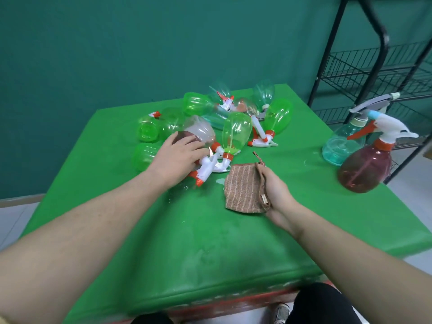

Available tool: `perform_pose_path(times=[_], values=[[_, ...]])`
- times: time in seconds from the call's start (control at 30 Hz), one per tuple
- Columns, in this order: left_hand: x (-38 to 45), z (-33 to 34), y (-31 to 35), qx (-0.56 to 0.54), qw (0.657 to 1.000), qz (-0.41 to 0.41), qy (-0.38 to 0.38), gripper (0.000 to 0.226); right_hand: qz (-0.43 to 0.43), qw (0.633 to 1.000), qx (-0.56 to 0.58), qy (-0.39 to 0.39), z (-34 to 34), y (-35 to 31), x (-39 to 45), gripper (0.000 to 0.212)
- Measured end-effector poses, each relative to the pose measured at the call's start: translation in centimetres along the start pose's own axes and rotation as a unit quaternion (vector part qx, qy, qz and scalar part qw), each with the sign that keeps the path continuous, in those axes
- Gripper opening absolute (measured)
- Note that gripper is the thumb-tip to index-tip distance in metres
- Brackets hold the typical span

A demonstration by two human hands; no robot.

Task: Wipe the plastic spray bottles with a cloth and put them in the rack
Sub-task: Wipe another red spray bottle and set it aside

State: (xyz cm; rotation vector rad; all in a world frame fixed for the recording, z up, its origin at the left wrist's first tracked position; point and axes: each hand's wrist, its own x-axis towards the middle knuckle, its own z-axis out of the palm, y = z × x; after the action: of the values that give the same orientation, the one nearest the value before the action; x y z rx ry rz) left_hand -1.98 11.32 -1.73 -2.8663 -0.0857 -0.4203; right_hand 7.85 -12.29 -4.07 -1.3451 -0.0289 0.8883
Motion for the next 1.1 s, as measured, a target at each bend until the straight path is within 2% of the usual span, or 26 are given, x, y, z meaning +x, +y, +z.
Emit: perform_pose_path(times=[0.13,0.27,0.33,0.43,0.57,0.7,0.77,0.93,1.03,1.1], values=[[-1.4,-1.4,1.8,-0.135,0.988,-0.07,0.043,0.032,-0.003,1.0,-0.011,0.004,-0.5,-0.3,-2.4,0.041],[-2.8,-3.2,4.9,-0.262,0.951,-0.148,0.072,0.04,-0.014,1.0,-0.01,0.008,-1.0,-0.6,-4.9,0.036],[-3.7,-4.0,7.0,-0.36,0.907,-0.203,0.078,0.03,-0.019,1.0,-0.015,0.007,-1.1,-0.5,-6.0,0.035],[-4.8,-4.8,9.8,-0.49,0.817,-0.294,0.082,0.011,-0.026,0.999,-0.019,0.003,-1.2,-0.4,-7.7,0.036],[-6.1,-5.1,12.2,-0.607,0.709,-0.346,0.094,0.016,-0.03,0.999,-0.03,-0.001,-1.4,0.1,-9.5,0.036],[-7.7,-5.3,13.4,-0.648,0.656,-0.374,0.098,0.04,-0.032,0.999,-0.037,-0.004,-1.8,0.6,-10.3,0.033],[-8.3,-5.1,13.6,-0.674,0.614,-0.395,0.113,0.045,-0.035,0.999,-0.036,0.0,-1.9,0.5,-10.4,0.032],[-9.0,-4.1,13.6,-0.711,0.534,-0.437,0.134,0.018,-0.055,0.997,-0.055,0.011,-1.3,0.5,-10.4,0.032],[-8.8,-4.0,13.8,-0.733,0.499,-0.443,0.13,0.036,-0.072,0.996,-0.038,0.027,-0.5,0.4,-10.1,0.03],[-8.6,-3.7,13.8,-0.735,0.496,-0.444,0.125,0.044,-0.083,0.996,-0.019,0.039,0.2,-0.1,-10.1,0.029]])
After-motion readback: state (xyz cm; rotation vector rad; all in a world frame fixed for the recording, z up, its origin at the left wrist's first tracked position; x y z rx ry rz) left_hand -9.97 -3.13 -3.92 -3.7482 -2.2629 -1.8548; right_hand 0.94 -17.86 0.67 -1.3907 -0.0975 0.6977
